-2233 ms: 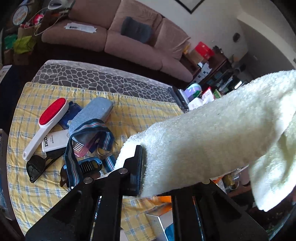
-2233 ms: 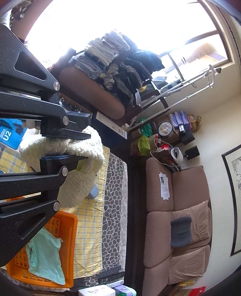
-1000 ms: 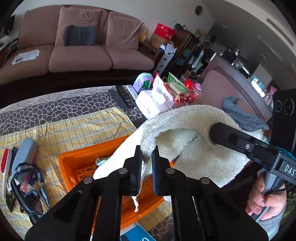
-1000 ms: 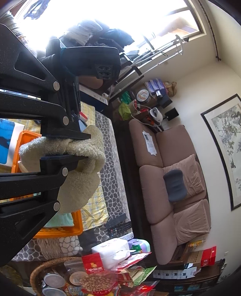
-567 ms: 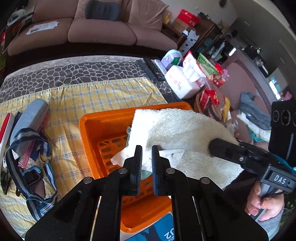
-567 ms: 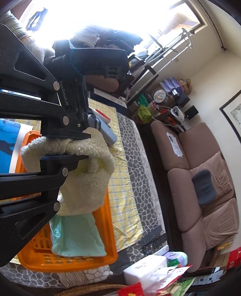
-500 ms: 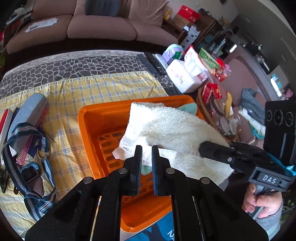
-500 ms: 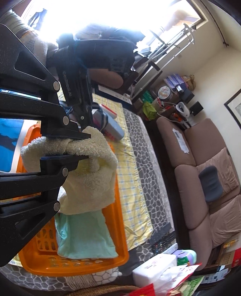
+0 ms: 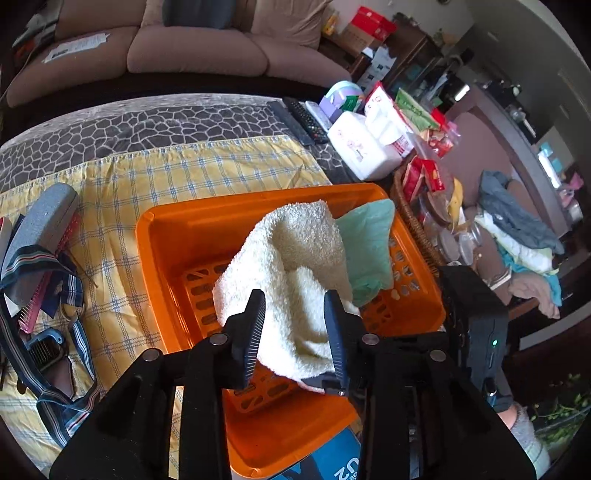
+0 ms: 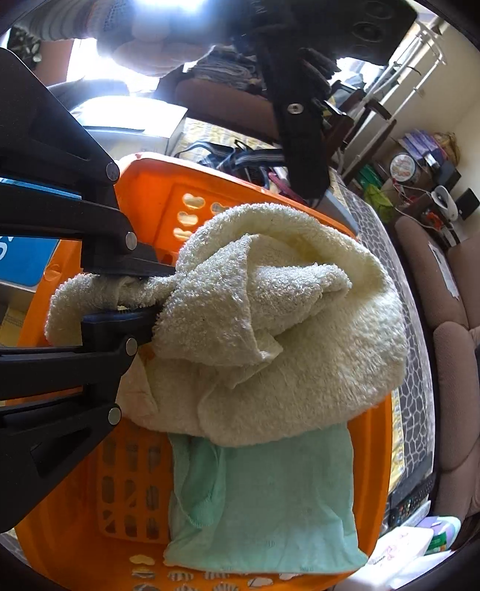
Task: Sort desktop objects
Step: 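Lower the cream towel into the orange basket and open the right gripper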
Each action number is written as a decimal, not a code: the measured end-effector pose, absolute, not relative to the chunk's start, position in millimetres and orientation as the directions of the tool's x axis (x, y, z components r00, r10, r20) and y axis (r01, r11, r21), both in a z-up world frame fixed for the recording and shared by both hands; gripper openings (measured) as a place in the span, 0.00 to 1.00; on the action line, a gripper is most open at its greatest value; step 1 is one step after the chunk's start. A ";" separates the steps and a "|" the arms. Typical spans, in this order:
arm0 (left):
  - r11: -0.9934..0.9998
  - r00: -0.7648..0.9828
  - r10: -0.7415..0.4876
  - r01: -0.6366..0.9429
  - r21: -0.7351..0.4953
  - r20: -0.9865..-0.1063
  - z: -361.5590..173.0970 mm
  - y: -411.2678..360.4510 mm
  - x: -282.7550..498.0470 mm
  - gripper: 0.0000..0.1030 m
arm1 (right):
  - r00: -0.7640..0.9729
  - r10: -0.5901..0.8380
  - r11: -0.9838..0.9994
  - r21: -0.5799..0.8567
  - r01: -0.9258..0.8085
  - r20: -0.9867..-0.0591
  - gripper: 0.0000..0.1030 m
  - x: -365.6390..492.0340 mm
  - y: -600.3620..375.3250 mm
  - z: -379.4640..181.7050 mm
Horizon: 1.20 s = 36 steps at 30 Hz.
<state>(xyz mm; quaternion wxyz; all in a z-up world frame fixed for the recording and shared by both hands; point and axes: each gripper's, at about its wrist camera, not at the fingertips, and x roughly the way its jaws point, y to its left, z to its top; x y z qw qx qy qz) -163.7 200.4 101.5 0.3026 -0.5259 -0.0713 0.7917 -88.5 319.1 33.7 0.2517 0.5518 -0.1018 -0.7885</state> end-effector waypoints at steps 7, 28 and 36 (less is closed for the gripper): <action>-0.826 -0.223 0.489 -0.429 -0.365 -0.843 70.0 218.2 -164.1 0.37 | -0.247 -0.558 -0.819 0.479 0.316 -0.792 0.54 -76.9 321.6 40.8; -0.816 -0.213 0.445 -0.497 -0.296 -0.870 72.9 186.1 -131.3 0.40 | -0.458 -0.486 -0.867 0.475 0.148 -0.744 0.33 -134.5 358.3 60.4; -0.810 -0.263 0.531 -0.438 -0.391 -0.806 98.4 170.8 -147.5 0.52 | -0.310 -0.594 -0.804 0.533 0.265 -0.742 0.30 -108.0 304.1 42.3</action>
